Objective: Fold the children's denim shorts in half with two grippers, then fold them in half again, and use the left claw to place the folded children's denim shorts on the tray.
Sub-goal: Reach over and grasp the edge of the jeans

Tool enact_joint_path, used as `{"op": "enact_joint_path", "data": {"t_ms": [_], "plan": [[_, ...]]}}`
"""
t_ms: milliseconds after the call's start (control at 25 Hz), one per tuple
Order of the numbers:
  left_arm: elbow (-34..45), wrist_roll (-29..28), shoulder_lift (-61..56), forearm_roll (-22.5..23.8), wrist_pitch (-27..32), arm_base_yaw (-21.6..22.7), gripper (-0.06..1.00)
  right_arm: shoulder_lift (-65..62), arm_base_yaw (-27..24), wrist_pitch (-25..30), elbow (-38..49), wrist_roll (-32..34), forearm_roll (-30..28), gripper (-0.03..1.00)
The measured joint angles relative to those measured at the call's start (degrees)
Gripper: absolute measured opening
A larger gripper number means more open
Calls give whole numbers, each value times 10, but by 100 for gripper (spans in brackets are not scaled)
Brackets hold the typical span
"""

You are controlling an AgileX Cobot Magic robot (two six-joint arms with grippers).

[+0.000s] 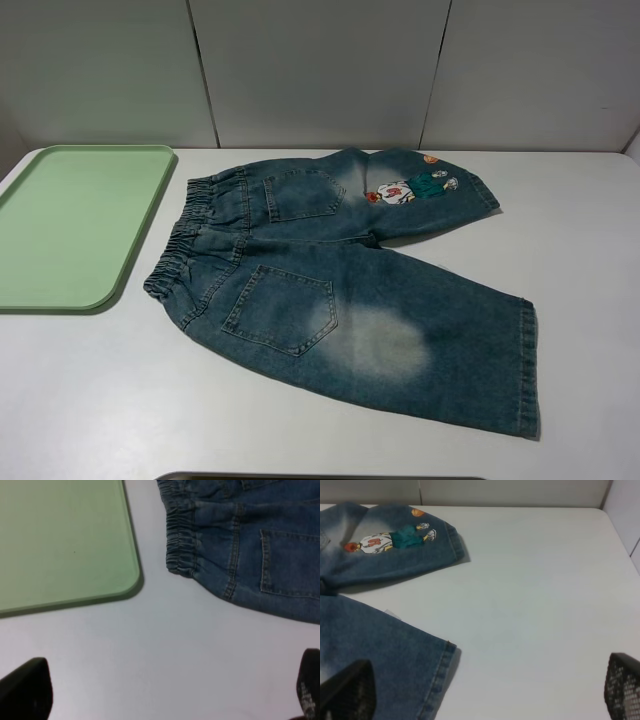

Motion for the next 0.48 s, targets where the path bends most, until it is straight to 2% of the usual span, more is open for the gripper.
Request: {"op": "enact_joint_path", "data": {"t_ms": [480], "plan": [[0,0,0,0,0,0,98,0,0,0,0,0,0,69]]}}
